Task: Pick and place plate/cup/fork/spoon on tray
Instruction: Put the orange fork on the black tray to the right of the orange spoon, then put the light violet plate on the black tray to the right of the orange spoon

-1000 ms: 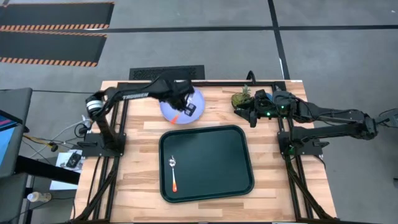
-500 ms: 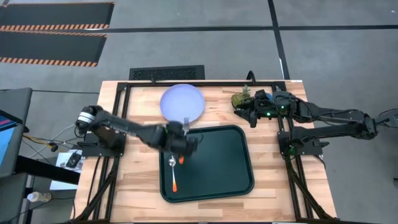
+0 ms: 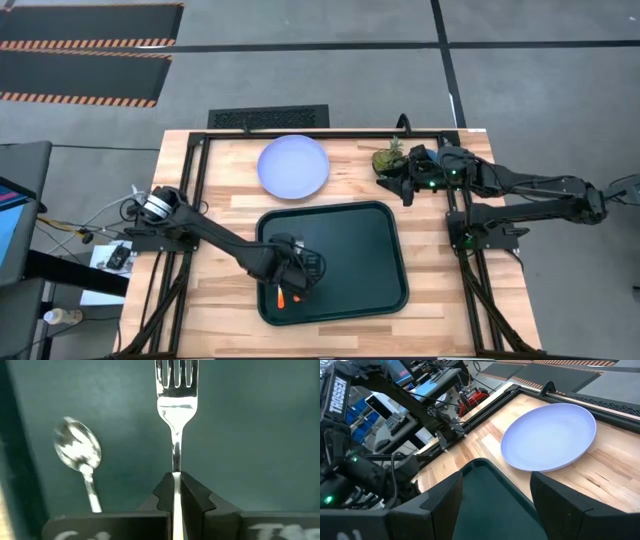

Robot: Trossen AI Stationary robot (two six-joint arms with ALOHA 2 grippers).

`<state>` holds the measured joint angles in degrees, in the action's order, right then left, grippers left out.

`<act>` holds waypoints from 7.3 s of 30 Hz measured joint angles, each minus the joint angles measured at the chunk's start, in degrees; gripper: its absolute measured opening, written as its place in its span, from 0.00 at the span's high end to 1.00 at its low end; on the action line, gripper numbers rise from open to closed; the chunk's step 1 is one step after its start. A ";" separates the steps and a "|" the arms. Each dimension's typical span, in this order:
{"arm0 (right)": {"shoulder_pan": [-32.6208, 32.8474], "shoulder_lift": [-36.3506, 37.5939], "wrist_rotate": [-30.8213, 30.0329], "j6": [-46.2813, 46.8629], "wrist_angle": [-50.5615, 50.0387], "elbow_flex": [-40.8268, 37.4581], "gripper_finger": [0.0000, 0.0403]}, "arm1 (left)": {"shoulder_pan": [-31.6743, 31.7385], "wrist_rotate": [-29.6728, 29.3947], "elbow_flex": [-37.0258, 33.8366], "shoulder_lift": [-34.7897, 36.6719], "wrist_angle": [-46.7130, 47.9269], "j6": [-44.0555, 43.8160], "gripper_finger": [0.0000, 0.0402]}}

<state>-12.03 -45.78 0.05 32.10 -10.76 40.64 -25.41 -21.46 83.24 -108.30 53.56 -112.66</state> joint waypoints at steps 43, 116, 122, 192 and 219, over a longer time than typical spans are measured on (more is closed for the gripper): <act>-0.02 -0.02 0.02 1.92 0.04 0.02 0.36 | -1.31 4.59 -0.11 -6.31 -0.63 -8.98 0.99; -0.02 0.00 0.13 0.28 0.07 0.00 0.36 | 1.07 8.23 -2.34 -8.10 -4.68 -8.98 0.79; -0.02 0.00 0.13 0.28 0.07 0.00 0.36 | 1.05 9.94 -2.34 -8.02 -4.63 -7.64 0.74; -6.51 -0.02 -3.10 0.47 0.52 -0.02 0.36 | 73.82 19.77 -10.34 -3.39 -10.50 89.53 0.72; -6.51 6.90 -3.04 0.52 0.41 -0.02 0.36 | 61.01 23.68 1.49 8.66 0.97 81.72 1.00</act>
<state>-18.55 -38.88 -2.98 32.62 -10.35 40.62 35.60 2.22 84.73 -99.64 54.53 -30.94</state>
